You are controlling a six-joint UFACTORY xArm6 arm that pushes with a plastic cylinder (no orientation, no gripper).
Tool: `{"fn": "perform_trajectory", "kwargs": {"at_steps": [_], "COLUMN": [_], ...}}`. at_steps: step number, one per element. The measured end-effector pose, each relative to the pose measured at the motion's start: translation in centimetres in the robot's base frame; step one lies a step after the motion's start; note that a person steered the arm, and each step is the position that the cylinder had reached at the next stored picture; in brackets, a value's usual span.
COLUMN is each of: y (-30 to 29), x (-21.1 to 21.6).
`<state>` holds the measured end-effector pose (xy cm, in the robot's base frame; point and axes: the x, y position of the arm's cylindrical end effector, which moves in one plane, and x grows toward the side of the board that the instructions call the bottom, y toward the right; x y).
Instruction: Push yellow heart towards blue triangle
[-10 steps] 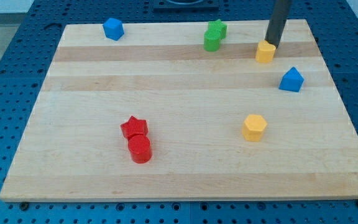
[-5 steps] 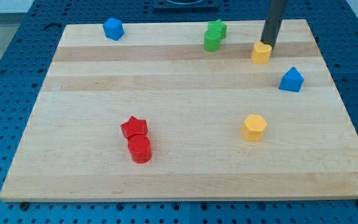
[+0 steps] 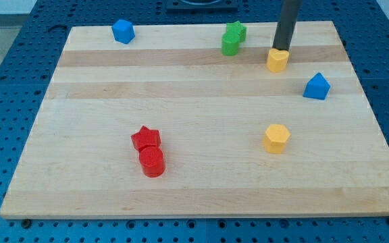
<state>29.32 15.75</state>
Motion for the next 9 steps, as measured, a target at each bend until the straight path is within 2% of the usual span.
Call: {"fn": "perform_trajectory", "kwargs": {"at_steps": [4,9], "y": [-2.1,-1.0], "x": [0.5,5.9]}}
